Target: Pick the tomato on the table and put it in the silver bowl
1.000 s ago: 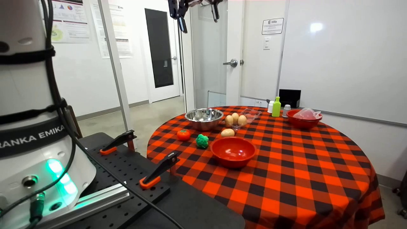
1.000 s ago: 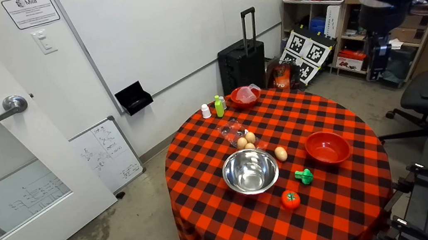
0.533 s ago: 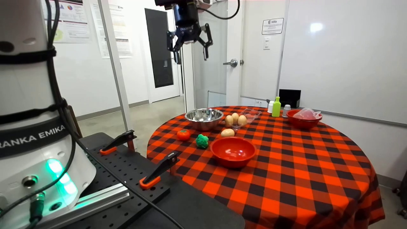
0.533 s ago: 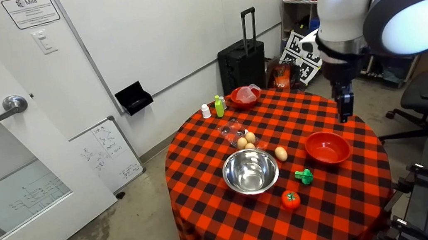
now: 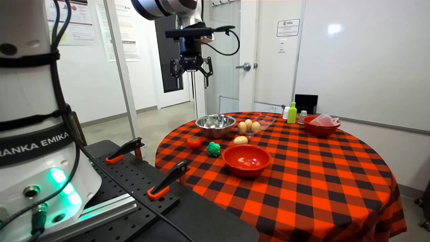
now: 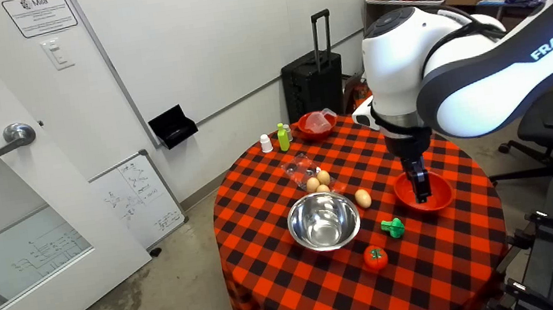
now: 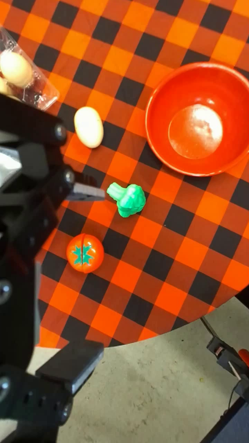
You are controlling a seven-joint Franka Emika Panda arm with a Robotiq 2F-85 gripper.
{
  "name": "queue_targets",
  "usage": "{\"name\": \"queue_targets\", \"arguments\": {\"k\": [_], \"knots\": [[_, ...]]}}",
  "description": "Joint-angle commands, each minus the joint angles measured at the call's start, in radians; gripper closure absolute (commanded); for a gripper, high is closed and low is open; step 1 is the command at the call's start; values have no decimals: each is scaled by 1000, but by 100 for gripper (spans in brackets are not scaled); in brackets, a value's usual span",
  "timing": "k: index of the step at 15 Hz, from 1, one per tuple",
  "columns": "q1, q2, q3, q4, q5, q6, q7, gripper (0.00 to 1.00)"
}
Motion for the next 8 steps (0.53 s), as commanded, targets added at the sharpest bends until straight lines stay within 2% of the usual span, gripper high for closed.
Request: {"name": "queue_targets", "arguments": {"k": [1, 8], "knots": [[-6, 112, 24, 61, -33, 55, -9, 0], [10, 301, 26, 154, -165, 131, 72, 0]]}}
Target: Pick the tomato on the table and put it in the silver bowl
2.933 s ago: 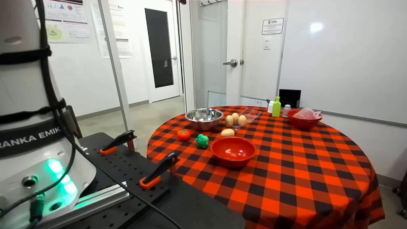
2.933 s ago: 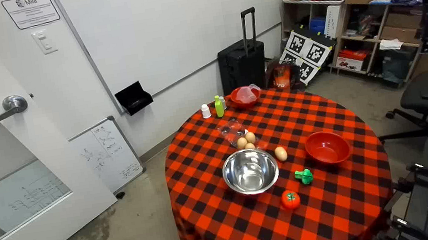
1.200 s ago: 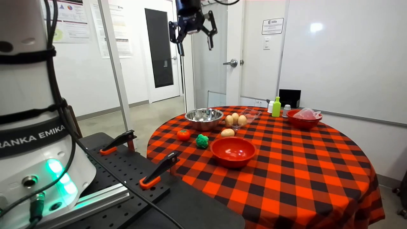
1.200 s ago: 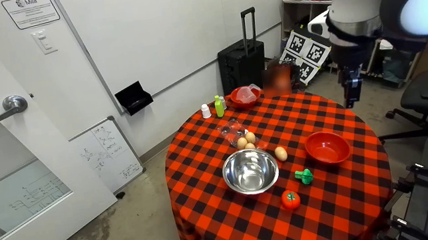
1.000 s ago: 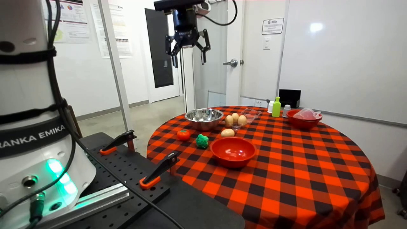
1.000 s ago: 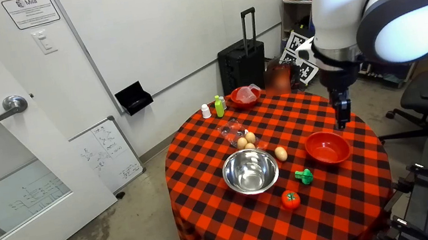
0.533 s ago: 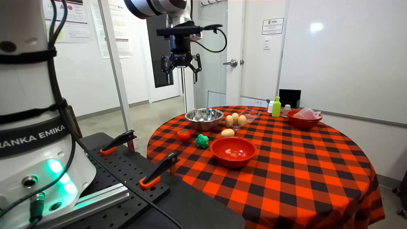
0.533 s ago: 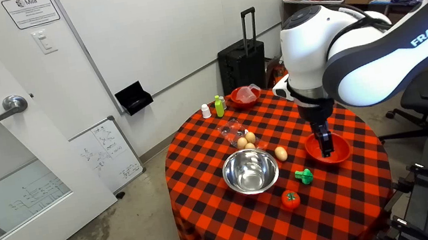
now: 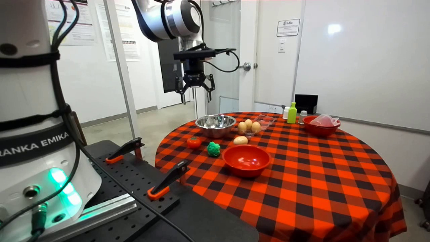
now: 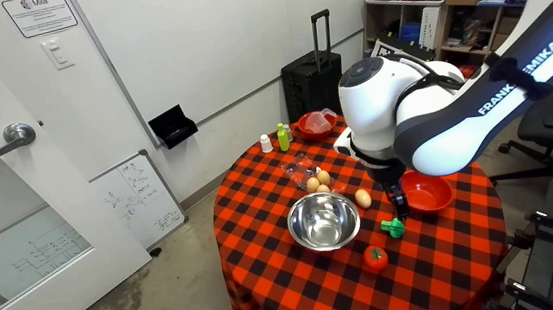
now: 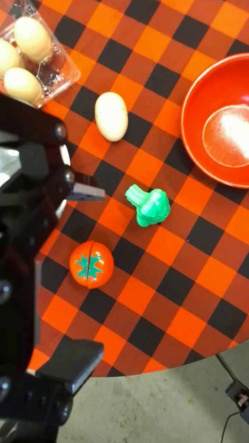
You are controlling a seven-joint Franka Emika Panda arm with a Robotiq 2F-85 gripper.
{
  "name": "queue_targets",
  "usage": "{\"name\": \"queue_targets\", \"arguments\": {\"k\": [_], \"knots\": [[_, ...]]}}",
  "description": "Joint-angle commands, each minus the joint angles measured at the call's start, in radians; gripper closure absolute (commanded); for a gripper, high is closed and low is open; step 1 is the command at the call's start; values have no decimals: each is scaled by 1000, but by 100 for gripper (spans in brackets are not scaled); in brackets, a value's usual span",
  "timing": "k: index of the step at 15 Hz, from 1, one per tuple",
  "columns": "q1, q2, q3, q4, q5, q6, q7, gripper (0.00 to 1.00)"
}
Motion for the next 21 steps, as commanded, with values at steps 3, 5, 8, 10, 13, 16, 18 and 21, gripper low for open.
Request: {"name": "queue_targets", "arguments": {"k": [3, 5, 8, 10, 13, 16, 18, 21], "knots": [[32, 176, -3, 128, -106, 6, 103, 0], [51, 228, -6, 170, -127, -2, 135, 0], [84, 304, -15, 233, -149, -19, 185, 0], [101, 342, -24, 266, -146, -44, 221, 0], [112, 387, -34, 301, -133, -79, 255, 0], [115, 423, -36, 329, -129, -113, 273, 0], [114, 446, -32, 349, -125, -130, 270, 0], [113, 480, -25, 374, -116, -161, 263, 0]]}}
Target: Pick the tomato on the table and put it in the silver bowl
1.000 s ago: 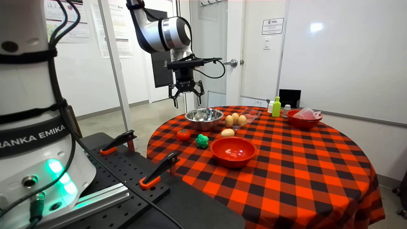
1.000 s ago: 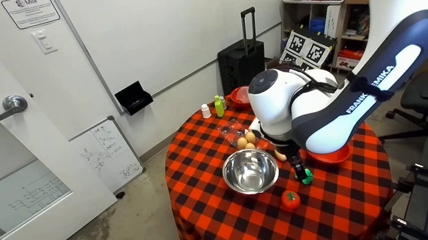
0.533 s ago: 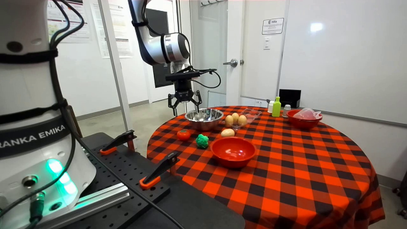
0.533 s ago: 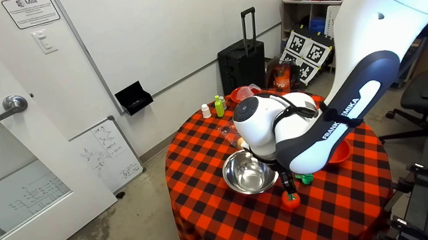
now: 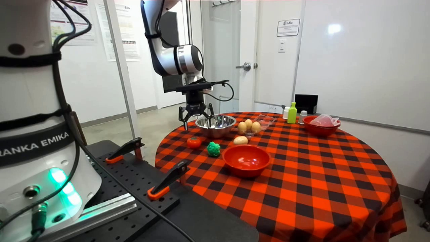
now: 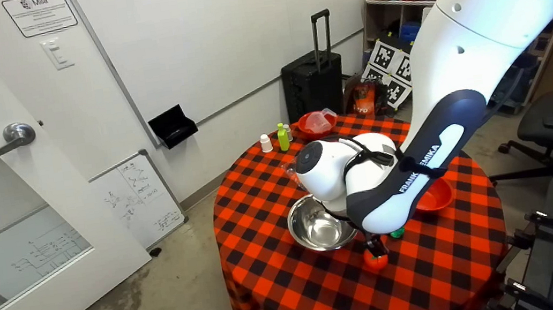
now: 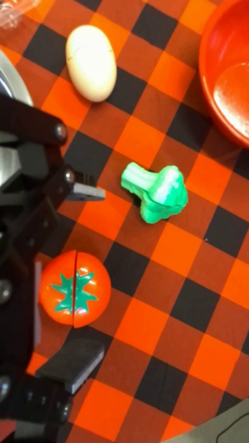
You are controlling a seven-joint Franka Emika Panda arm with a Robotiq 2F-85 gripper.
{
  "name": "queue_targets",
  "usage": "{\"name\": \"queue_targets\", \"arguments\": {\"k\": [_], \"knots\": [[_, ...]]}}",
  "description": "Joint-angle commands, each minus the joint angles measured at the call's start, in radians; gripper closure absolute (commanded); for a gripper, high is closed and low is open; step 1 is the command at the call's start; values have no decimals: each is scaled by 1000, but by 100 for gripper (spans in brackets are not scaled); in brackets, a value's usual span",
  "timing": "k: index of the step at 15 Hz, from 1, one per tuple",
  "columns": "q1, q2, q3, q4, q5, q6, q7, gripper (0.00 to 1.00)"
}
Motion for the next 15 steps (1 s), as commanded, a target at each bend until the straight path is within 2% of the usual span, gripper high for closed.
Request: {"name": "queue_targets", "arguments": {"k": [1, 15], "knots": [[16, 55, 0, 57, 5, -49, 9, 0], [-5, 143, 29, 92, 31, 36, -26, 0]]}}
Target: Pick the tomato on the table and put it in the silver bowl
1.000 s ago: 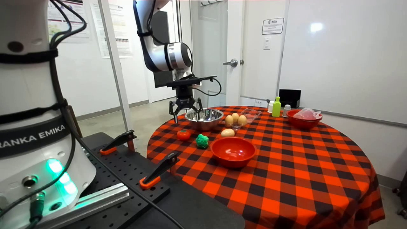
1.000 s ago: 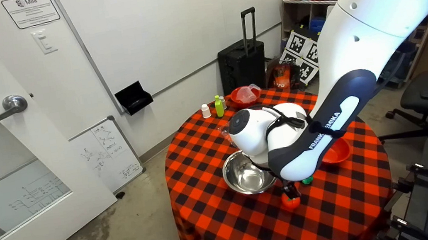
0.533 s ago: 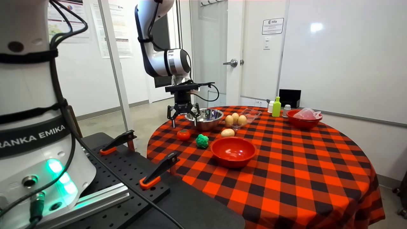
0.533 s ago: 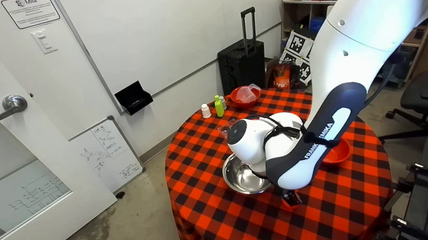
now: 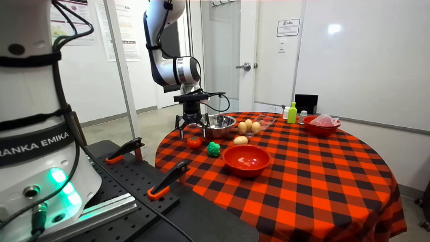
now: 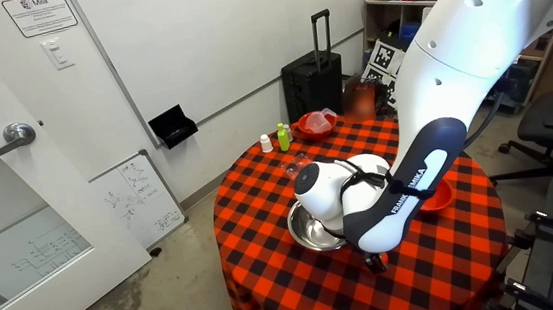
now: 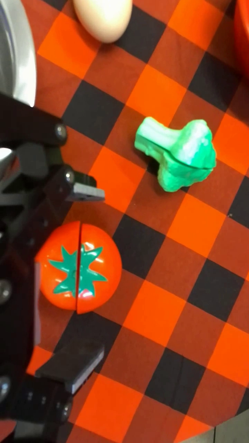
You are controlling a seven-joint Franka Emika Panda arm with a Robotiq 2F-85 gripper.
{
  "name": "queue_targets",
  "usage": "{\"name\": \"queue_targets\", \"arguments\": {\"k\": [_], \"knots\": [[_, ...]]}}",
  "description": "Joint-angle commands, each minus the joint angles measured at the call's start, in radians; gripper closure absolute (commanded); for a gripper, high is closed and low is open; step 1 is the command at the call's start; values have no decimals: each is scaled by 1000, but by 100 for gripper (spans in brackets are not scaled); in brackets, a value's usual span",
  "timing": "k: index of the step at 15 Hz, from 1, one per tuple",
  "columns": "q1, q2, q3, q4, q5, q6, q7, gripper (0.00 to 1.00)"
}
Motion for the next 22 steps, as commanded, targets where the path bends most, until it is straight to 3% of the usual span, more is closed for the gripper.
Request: {"name": "queue_targets", "arguments": {"k": [1, 9, 11, 16, 22], "knots": [[-7, 39, 4, 36, 22, 19, -24, 0], [-10, 63, 1, 57, 23, 24, -27, 2], [-11, 65, 0, 59, 23, 23, -27, 27], [-15, 65, -1, 61, 24, 22, -27, 58], [-28, 37, 2, 32, 29, 30, -32, 58]]}}
